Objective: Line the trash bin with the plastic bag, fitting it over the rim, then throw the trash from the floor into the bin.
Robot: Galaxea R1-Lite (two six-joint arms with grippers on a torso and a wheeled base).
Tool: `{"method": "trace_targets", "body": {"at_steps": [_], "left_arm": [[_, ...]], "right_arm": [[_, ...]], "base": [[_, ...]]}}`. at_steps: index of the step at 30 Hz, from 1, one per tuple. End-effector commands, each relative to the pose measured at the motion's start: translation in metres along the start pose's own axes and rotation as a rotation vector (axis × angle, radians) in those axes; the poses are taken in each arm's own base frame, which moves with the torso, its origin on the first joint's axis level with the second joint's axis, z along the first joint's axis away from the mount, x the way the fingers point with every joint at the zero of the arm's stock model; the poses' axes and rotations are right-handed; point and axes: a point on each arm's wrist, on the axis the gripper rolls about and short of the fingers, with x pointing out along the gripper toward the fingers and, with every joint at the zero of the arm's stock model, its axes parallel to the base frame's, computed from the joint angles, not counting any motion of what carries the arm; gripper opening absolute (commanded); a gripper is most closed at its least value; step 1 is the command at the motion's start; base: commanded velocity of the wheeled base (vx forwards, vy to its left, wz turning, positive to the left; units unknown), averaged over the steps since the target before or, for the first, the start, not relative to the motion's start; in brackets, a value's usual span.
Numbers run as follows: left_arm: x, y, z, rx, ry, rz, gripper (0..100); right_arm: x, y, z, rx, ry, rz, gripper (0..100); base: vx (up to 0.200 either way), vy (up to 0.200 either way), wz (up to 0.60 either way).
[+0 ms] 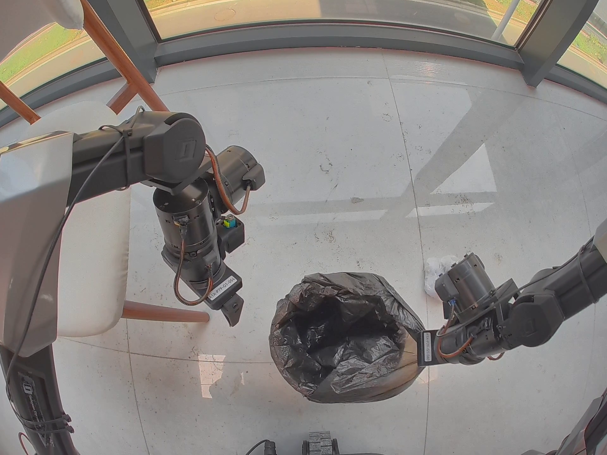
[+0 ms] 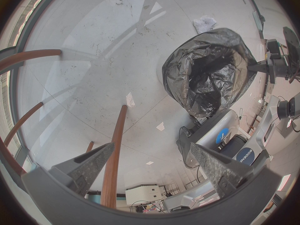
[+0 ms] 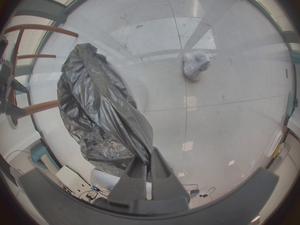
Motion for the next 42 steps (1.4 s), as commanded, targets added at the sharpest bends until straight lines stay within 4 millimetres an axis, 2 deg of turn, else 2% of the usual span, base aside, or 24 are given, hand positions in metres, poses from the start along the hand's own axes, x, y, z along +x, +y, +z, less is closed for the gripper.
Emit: {"method": "trace_targets", "body": {"at_steps": [1,6,10,13,14,17,20,23,24,27,30,40,42], "left_arm": [[-0.007,-0.004,-0.003,0.004,-0.004,0.0,100],[-0.007,-0.016,0.0,0.033,-0.004,-0.003,100],[-0.007,-0.017,-0.001,0.026,0.0,-0.004,100],[-0.007,-0.017,-0.001,0.025,-0.001,-0.005,100],[-0.008,-0.018,0.0,0.028,-0.001,-0.004,100],[-0.009,-0.02,-0.001,0.03,-0.005,-0.004,100],[-0.01,-0.02,-0.001,0.03,-0.007,-0.004,100],[-0.01,-0.02,-0.001,0.028,-0.007,-0.004,100],[-0.01,-0.019,-0.001,0.016,-0.008,-0.002,100],[-0.01,-0.02,-0.001,0.013,-0.007,-0.003,100],[-0.01,-0.02,-0.001,0.011,-0.008,-0.002,100],[-0.011,-0.02,-0.001,0.0,-0.005,0.009,100],[-0.012,-0.026,-0.001,0.014,-0.006,0.012,100]], "right_arm": [[-0.003,-0.022,-0.015,-0.007,0.037,-0.042,0],[0.005,-0.027,-0.017,0.003,0.04,-0.05,0],[0.01,-0.03,-0.013,0.0,0.024,-0.05,0],[0.012,-0.041,-0.009,-0.04,0.023,-0.069,0],[0.012,-0.045,-0.009,-0.051,0.026,-0.076,100],[0.009,-0.051,-0.004,-0.037,-0.002,-0.071,100],[-0.005,-0.052,0.005,-0.051,-0.085,-0.038,100],[-0.023,-0.048,0.014,-0.141,-0.161,0.029,100],[-0.035,-0.043,0.018,-0.191,-0.215,0.068,100],[-0.043,-0.033,0.021,-0.209,-0.238,0.099,100],[-0.038,-0.032,0.024,-0.209,-0.237,0.1,100],[-0.005,-0.013,0.058,-0.207,-0.245,0.107,100],[0.006,-0.009,0.064,-0.209,-0.239,0.105,100]], "base": [[0.0,0.0,0.0],[0.0,0.0,0.0],[0.0,0.0,0.0],[0.0,0.0,0.0],[0.0,0.0,0.0],[0.0,0.0,0.0],[0.0,0.0,0.0],[0.0,0.0,0.0],[0.0,0.0,0.0],[0.0,0.0,0.0],[0.0,0.0,0.0],[0.0,0.0,0.0],[0.0,0.0,0.0]]}}
